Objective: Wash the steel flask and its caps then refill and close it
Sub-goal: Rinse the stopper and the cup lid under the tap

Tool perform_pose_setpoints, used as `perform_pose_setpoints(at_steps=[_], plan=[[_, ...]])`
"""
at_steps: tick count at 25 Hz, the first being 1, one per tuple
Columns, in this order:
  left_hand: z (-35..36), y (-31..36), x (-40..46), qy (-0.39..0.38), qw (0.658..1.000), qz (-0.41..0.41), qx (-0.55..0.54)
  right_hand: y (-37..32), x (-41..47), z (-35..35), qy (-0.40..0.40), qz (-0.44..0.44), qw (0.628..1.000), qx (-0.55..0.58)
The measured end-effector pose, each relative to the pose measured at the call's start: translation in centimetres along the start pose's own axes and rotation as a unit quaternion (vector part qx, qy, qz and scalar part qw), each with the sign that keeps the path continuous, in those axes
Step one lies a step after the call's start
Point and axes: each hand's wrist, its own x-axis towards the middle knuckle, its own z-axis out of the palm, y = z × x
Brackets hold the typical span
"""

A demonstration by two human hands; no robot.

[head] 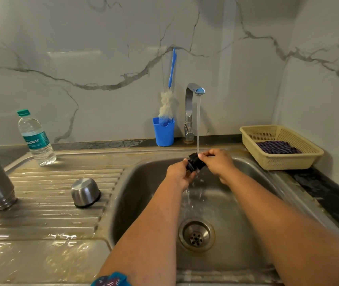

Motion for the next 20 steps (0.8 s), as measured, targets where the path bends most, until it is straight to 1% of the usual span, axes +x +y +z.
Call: perform_pose_setpoints(at_steps=[1,4,5,7,10,12,17,20], plan=[[-0.1,-0.1,0.0,-0.001,1.0,-0.014,-0.013,0.1,0.0,-0.1,-0.004,-0.016,1.0,0.012],[-0.4,-0.2,-0.1,-0.005,0.999,-0.034,-0.034,0.1,-0.1,0.0,-0.061,-0.053,0.997,0.015],[-0.5,-0.2,-0.3,-0.009,0.998,-0.036,-0.044,0.1,0.1,0.1,-0.066,-0.058,0.996,0.011],[-0.6,-0.1,-0.2,-0.019,0.998,-0.027,-0.051,0.4,0.6,0.3,-0.04,-0.049,0.998,0.03],[-0.5,-0.3,-0.3,-0.04,0.999,-0.009,-0.033,0.7,1.0,0.3,-0.004,-0.013,0.998,0.063],[-0.4,-0.4,-0.1,-0.05,0.998,-0.006,-0.036,0.8,1.2,0.2,-0.008,-0.013,0.998,0.066],[-0.5,-0.4,0.1,-0.054,0.998,0.001,-0.035,0.2,0.7,0.0,-0.065,-0.006,0.991,0.117],[-0.4,-0.3,-0.1,-0.06,0.998,-0.002,-0.026,0.6,0.3,-0.6,-0.139,0.015,0.983,0.121]])
